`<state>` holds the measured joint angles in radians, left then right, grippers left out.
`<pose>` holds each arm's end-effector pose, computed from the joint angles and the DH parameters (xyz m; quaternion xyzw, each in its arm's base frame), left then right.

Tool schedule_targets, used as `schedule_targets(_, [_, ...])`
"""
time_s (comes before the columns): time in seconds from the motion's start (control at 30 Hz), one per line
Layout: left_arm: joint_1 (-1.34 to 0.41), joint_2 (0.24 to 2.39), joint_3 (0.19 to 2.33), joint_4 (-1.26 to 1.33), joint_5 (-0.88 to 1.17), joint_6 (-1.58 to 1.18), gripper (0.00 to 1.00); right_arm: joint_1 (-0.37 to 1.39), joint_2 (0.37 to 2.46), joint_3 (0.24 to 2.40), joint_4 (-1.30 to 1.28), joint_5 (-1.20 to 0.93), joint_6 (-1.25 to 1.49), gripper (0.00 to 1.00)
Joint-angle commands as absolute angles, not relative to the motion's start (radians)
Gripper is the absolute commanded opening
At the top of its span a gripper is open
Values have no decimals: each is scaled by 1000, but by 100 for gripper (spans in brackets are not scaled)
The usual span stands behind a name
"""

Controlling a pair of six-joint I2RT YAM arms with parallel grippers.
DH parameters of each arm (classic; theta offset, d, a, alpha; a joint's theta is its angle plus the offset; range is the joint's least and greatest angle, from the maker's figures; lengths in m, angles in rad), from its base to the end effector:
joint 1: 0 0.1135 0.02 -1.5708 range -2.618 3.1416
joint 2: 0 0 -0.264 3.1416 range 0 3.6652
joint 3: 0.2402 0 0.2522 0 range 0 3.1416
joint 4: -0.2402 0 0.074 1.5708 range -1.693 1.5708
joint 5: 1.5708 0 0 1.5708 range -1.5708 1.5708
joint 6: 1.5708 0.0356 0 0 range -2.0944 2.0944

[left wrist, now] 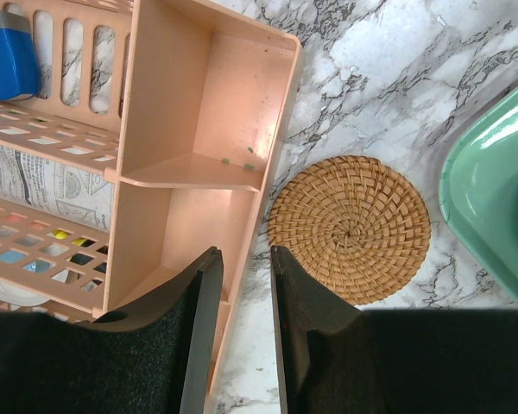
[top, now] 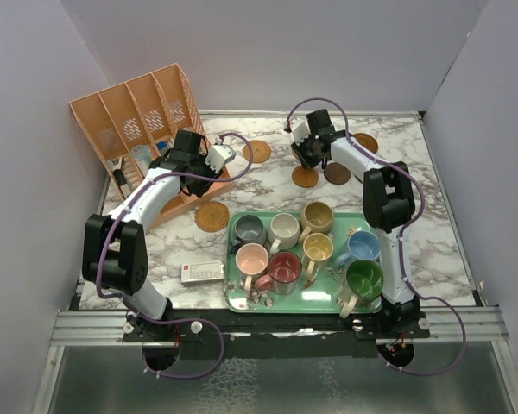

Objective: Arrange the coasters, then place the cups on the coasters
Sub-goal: Move the coaster to the center of the board.

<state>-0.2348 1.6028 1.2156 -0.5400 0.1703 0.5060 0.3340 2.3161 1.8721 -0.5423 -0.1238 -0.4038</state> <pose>0.3326 -0.0858 0.2532 0.3672 0.8714 -0.0373 0.3231 0.4769 0.1701 0.1653 -0.3613 0.8850 0.0492 0.2894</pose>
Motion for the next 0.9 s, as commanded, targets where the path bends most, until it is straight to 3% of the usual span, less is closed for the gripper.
schedule_targets(0.0, [-229, 1594, 1221, -532, 170, 502, 33, 321, 2392, 1857, -575, -63, -413, 19])
schedule_targets(0.6, [-229, 1598, 1224, -534, 170, 502, 33, 321, 2407, 1874, -572, -24, -418, 19])
schedule_targets(0.87, [-229, 1596, 1224, -534, 170, 503, 33, 321, 2379, 1867, -599, -106, -426, 22])
